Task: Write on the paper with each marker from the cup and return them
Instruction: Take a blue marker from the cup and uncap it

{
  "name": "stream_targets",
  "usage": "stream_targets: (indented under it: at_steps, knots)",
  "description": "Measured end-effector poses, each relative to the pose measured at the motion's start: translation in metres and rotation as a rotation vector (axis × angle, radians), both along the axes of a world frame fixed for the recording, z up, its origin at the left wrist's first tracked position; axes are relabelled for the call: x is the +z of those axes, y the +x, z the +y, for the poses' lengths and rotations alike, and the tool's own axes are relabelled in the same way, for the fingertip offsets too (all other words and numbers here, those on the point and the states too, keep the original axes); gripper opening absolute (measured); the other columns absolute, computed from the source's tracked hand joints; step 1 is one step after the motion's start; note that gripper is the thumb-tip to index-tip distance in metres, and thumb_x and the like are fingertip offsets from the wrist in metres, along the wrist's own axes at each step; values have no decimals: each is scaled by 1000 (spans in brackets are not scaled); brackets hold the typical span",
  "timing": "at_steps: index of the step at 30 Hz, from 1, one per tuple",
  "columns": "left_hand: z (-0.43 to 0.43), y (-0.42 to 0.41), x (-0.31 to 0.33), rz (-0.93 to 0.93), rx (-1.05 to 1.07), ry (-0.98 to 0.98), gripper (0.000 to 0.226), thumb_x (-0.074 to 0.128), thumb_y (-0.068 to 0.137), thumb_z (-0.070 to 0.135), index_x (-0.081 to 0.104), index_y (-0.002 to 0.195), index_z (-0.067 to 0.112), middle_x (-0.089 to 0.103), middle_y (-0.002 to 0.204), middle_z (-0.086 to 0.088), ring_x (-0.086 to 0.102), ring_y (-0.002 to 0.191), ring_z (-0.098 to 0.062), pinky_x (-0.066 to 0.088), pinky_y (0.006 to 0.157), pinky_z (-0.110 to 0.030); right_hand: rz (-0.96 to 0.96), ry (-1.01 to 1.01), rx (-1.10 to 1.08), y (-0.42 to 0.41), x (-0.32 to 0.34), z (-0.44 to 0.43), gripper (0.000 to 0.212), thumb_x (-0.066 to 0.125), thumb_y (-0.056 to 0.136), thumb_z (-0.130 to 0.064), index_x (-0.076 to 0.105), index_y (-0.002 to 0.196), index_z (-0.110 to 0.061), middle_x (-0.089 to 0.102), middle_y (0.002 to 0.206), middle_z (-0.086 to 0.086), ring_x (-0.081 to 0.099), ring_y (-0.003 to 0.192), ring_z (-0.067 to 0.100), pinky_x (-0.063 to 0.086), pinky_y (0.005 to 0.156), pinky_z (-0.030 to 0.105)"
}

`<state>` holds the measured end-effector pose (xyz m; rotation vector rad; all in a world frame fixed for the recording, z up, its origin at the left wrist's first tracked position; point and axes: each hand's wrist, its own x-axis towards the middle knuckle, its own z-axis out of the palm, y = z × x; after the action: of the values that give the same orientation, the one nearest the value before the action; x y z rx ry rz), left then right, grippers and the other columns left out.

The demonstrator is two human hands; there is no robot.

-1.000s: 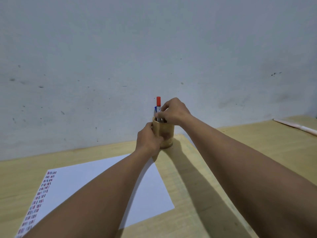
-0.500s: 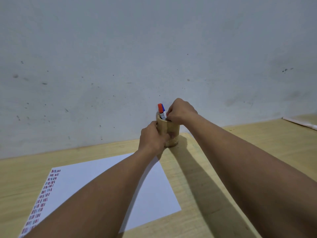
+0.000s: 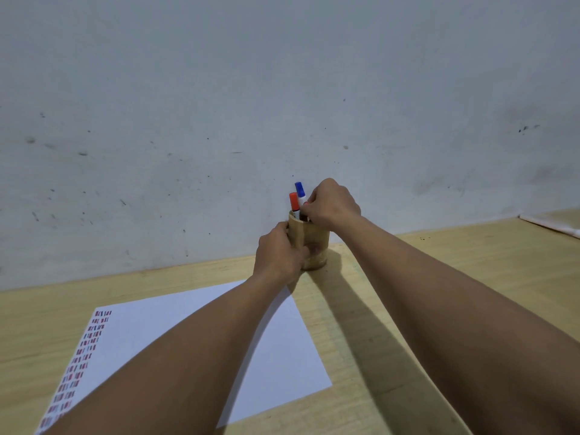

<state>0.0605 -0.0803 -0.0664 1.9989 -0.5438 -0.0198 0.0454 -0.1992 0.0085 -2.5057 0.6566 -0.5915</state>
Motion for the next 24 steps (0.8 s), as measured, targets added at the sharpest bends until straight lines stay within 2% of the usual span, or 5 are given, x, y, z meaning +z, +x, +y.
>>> stream_targets:
  at_steps: [4,7,13,19,24]
  knots:
    - [3,-5,2,-8,7,35,64,82,75,29,55,131,17,67,119,-4,64,102,-22,57,88,-38,-208,40,-7,-12,12,10,16,70,92,-28,69,97,-13,68,87,2,67,78,21,59,75,38]
    - [14,-10,11,-6,42,75,77,75,80,18,40,148,13,59,134,-12,60,117,-29,52,94,-39,-309,7,31,-27,33,23,15,69,90,-28,63,96,-16,64,88,-2,65,78,19,57,73,37]
    - [60,-29,54,-2,114,-41,78,77,85,31,38,150,16,56,140,-11,57,125,-27,47,104,-42,-342,8,133,-62,66,60,13,66,88,-27,63,96,-18,68,82,-4,68,77,19,58,74,41]
    - [128,-59,104,-92,176,-294,58,54,93,10,42,146,29,66,118,1,63,90,-12,49,67,-13,-230,-28,248,-93,69,104,10,65,90,-22,71,98,-22,71,85,-8,69,72,18,61,72,46]
    - [176,-77,119,-69,83,-317,20,62,91,27,72,108,29,76,94,1,74,85,-17,58,89,-46,-152,-90,326,-117,65,140,14,67,92,-24,76,102,-23,74,94,-6,67,84,18,56,75,38]
